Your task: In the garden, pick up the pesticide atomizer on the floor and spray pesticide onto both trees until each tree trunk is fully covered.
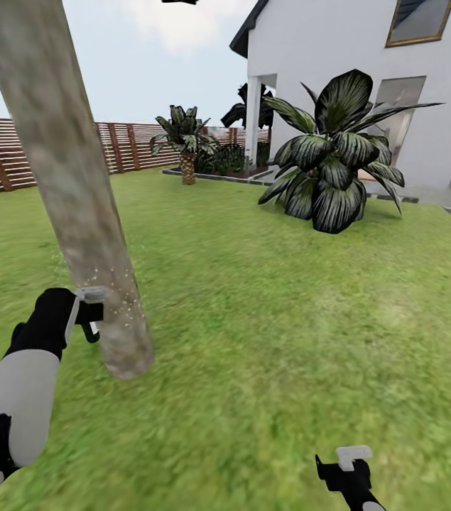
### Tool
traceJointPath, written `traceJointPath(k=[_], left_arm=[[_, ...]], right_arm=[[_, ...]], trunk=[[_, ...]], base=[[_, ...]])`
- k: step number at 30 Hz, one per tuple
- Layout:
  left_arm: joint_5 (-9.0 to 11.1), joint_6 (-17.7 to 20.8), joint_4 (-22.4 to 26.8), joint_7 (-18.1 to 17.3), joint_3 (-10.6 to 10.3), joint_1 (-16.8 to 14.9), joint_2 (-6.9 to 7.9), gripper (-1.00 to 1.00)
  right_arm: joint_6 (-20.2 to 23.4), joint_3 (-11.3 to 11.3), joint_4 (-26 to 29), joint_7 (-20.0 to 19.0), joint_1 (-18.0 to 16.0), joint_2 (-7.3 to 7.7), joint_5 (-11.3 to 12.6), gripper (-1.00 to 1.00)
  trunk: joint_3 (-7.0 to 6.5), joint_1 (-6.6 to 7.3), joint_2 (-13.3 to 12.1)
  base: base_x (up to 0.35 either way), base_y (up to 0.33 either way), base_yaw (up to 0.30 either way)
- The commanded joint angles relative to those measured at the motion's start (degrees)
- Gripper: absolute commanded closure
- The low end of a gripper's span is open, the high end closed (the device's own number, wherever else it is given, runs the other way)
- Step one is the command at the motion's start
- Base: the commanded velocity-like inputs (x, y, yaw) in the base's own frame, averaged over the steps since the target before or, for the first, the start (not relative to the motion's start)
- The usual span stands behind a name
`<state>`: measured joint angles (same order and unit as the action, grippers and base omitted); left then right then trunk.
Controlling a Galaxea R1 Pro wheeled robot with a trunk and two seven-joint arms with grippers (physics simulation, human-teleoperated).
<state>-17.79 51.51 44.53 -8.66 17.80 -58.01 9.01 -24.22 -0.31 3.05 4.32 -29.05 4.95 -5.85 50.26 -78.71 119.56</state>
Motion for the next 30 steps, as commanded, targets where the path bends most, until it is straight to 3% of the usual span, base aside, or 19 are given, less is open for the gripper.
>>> traceJointPath(k=[1,7,9,14,18,20,22,24,25,27,28,30], left_arm=[[-0.6,0.2,0.1,-0.6,0.1,0.1,0.04,1.00],[-0.5,-0.6,0.2,-0.6,0.5,6.2,2.09,1.00],[-0.3,-0.9,0.3,-0.8,0.8,9.3,2.20,1.00],[0.0,-1.9,0.2,-1.1,0.5,13.3,1.62,1.00],[0.1,-8.8,-0.1,-1.5,0.5,18.8,0.52,1.00],[0.0,-14.9,-0.3,-1.7,0.4,23.0,-0.05,1.00],[-0.1,-23.7,-0.6,-2.7,-0.8,27.7,-0.02,1.00],[-0.5,-31.7,-0.8,-9.2,-3.8,32.7,0.79,1.00],[-1.7,-37.3,-0.8,-15.9,-5.6,35.4,2.26,1.00],[-4.7,-44.4,-1.0,-25.9,-6.8,37.1,4.45,1.00],[-7.1,-47.4,-1.3,-33.4,-7.0,37.4,5.31,1.00],[-11.6,-50.7,-1.6,-43.0,-7.3,37.6,5.49,1.00]], right_arm=[[-0.1,0.0,-0.1,0.4,0.0,-0.02,-0.6,-1.00],[-0.1,0.0,-0.1,0.4,0.0,-0.11,-0.6,-1.00],[-0.1,0.0,-0.1,0.4,0.0,-0.12,-0.6,-1.00],[-0.1,0.0,-0.1,0.4,0.0,-0.19,-0.7,-1.00],[-0.1,0.0,0.0,0.4,0.0,-0.30,-0.6,-1.00],[-0.1,0.0,0.1,0.3,0.0,-0.36,-0.6,-1.00],[-0.1,0.1,0.5,0.0,0.0,-0.43,-1.6,-1.00],[0.0,1.3,2.5,-1.3,0.0,-0.55,-6.1,-1.00],[0.2,2.5,6.6,-4.8,0.0,-0.61,-11.0,-1.00],[0.9,3.1,12.6,-13.7,0.0,-0.62,-17.8,-1.00],[2.9,3.2,15.6,-20.8,-0.1,-0.49,-21.1,-1.00],[7.4,3.3,19.3,-31.2,-0.5,-0.15,-23.6,-1.00]], trunk=[[0.05,-0.01,0.0],[0.05,-0.01,0.0],[0.05,-0.01,0.0],[0.05,-0.01,0.0],[0.05,-0.01,0.0],[0.05,-0.01,0.0],[0.05,-0.01,0.0],[0.05,-0.01,0.0],[0.05,-0.01,0.0],[0.05,-0.01,0.0],[0.05,-0.01,0.0],[0.05,-0.01,0.0]], base=[[0.136,0.231,0.039],[-0.027,0.277,0.235],[-0.266,0.195,0.276],[-0.314,0.099,0.276],[-0.337,0.009,0.201],[-0.340,0.001,0.034],[-0.341,0.000,0.009],[-0.339,0.000,0.002],[-0.324,0.000,0.001],[-0.310,0.000,0.000],[-0.264,0.000,0.000],[-0.209,0.000,0.000]])
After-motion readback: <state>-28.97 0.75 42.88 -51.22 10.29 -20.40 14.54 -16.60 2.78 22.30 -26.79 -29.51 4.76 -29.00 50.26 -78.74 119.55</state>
